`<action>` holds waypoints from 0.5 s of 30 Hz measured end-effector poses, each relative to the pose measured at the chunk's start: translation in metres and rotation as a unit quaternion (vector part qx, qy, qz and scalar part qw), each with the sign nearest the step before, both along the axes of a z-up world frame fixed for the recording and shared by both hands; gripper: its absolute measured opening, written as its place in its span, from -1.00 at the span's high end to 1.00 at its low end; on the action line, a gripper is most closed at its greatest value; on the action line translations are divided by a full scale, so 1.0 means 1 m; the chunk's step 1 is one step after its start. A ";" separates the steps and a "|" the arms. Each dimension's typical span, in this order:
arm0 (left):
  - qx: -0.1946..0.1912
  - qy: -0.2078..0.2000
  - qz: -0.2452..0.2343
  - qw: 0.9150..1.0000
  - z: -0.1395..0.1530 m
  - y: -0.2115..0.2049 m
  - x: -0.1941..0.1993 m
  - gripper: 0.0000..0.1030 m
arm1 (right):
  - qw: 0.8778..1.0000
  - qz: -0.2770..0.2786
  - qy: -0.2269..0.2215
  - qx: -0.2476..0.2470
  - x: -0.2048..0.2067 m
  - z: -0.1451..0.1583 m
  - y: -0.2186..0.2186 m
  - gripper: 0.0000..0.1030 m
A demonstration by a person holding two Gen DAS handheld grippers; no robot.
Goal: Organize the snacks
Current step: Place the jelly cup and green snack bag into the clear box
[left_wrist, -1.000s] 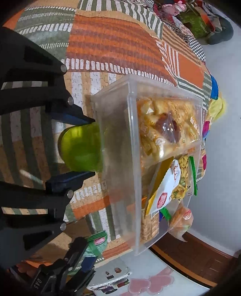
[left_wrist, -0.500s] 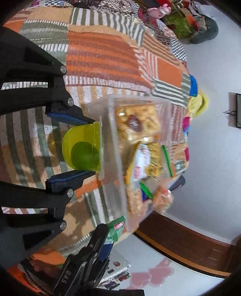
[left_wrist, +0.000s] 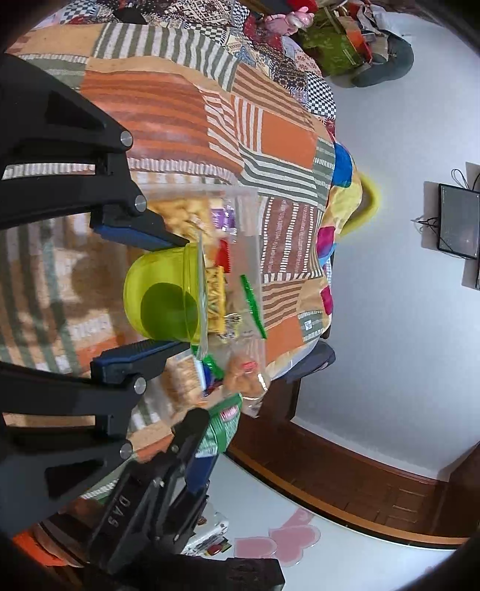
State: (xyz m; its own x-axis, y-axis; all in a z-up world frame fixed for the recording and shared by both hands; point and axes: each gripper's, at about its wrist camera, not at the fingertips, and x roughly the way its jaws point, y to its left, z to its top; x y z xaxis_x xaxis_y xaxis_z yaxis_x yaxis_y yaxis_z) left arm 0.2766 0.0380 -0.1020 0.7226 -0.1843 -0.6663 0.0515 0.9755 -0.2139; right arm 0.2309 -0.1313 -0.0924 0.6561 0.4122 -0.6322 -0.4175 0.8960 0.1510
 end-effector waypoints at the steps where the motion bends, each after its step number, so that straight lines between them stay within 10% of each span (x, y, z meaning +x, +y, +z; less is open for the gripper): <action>1: -0.001 0.001 0.001 1.000 -0.001 -0.001 0.005 0.13 | 1.000 0.000 0.001 -0.002 0.005 -0.001 0.003 0.09; 15: -0.015 0.051 0.015 0.998 -0.030 0.001 0.046 0.08 | 0.999 0.013 0.043 -0.026 0.035 -0.029 0.021 -0.01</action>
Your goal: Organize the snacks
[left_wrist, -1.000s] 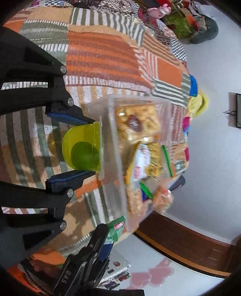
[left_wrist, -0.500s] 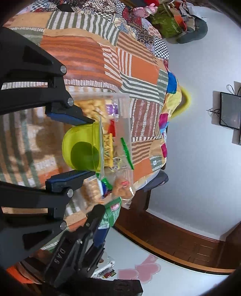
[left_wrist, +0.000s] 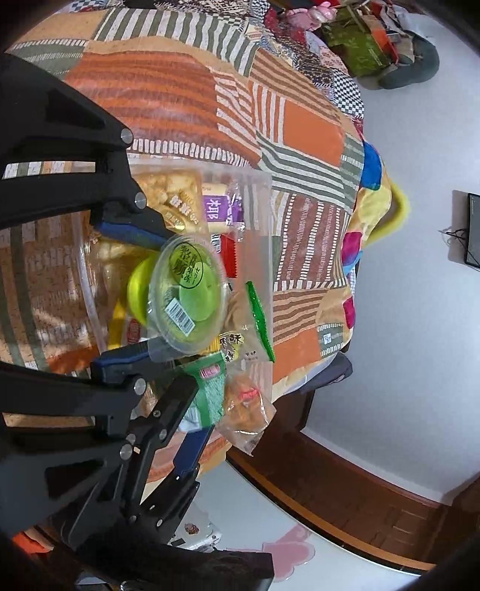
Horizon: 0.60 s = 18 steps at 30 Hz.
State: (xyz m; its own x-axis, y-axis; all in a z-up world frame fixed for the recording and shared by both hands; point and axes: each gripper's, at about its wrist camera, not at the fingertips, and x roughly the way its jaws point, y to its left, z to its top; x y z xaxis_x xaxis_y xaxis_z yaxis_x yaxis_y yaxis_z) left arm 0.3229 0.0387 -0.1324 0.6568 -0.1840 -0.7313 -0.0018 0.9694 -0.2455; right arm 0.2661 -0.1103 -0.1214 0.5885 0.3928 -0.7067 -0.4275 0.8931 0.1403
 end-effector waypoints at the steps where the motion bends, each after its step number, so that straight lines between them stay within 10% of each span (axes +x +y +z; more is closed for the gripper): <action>1: 0.003 0.000 0.001 1.000 0.000 -0.001 0.000 0.07 | 1.000 0.002 0.001 0.001 0.000 0.000 -0.001 -0.03; 18: 0.033 -0.126 0.003 0.991 0.098 -0.006 -0.094 0.05 | 0.994 -0.021 -0.095 0.047 -0.074 0.101 -0.044 -0.14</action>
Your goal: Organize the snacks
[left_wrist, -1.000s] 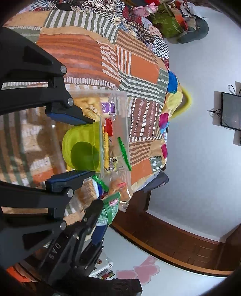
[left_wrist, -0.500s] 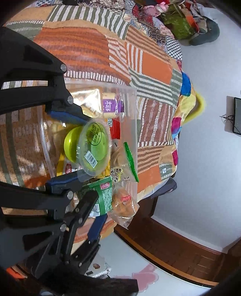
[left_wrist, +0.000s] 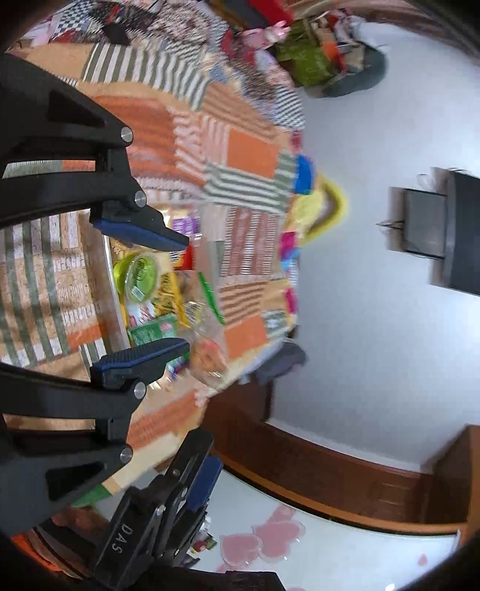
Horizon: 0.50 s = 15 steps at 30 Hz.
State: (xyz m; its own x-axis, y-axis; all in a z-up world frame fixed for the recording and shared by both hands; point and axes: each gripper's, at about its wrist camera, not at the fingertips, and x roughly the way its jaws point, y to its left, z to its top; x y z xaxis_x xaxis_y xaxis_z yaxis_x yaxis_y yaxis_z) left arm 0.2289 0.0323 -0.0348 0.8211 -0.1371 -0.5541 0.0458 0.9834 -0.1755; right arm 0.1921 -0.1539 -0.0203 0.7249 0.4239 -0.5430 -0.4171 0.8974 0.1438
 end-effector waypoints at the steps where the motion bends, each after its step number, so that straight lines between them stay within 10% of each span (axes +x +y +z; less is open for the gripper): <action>1: 0.001 -0.017 0.002 1.000 0.011 0.000 -0.012 0.05 | 1.000 -0.001 -0.016 0.006 -0.014 0.013 -0.004 -0.14; 15: 0.044 -0.177 0.031 0.983 0.087 -0.007 -0.157 -0.44 | 0.991 -0.007 -0.130 0.038 -0.123 0.077 -0.014 -0.64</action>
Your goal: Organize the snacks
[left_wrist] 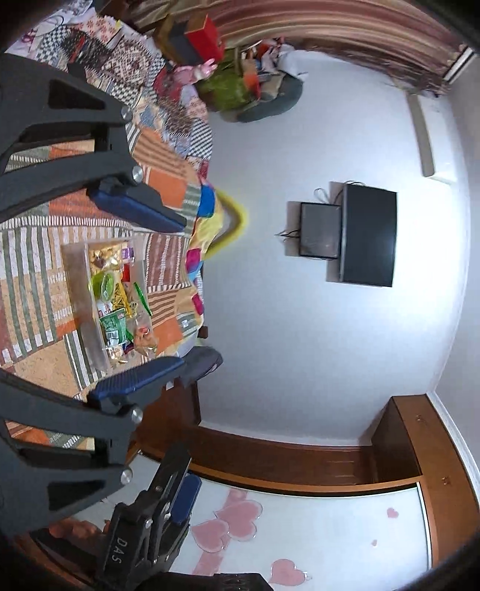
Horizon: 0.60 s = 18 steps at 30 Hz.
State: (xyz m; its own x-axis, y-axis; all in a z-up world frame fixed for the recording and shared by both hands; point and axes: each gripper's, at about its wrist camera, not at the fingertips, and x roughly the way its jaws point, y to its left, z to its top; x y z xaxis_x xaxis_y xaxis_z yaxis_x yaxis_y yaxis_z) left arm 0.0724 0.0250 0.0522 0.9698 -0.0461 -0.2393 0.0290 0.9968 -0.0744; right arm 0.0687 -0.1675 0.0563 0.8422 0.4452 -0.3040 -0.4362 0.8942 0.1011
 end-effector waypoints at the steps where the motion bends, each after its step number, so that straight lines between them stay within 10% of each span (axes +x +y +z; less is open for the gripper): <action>1: 0.002 -0.002 0.001 1.000 0.000 0.000 -0.004 -0.48 | 1.000 -0.005 -0.005 -0.003 -0.004 0.000 0.000 -0.65; 6: 0.004 0.000 0.002 1.000 -0.005 -0.001 -0.013 -0.75 | 1.000 -0.021 -0.013 -0.017 -0.011 -0.005 0.003 -0.98; 18: 0.015 0.014 0.009 1.000 -0.020 -0.006 -0.018 -0.98 | 0.999 -0.034 -0.006 -0.020 -0.017 -0.013 -0.003 -1.00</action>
